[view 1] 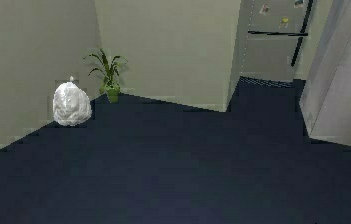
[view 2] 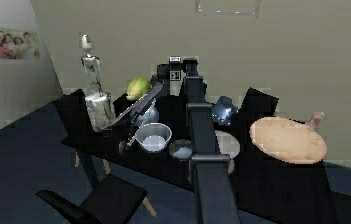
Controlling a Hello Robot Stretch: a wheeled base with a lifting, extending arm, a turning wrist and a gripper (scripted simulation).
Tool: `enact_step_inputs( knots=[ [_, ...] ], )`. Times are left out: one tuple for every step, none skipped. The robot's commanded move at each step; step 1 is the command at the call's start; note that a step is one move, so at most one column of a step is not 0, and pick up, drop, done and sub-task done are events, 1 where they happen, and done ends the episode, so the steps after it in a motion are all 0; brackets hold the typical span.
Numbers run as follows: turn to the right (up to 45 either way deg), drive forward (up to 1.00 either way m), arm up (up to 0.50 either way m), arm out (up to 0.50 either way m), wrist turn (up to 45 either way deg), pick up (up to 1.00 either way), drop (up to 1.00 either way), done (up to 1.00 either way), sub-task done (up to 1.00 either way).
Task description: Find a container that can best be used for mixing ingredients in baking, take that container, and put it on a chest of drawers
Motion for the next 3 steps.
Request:
enact_step_inputs(
  knots=[
    [0.0,0.0,0.0,0.0,45.0,0.0,0.0,0.0,0.0],
    [0.0,0.0,0.0,0.0,45.0,0.0,0.0,0.0,0.0],
    [0.0,0.0,0.0,0.0,18.0,0.0,0.0,0.0,0.0]
  ],
)
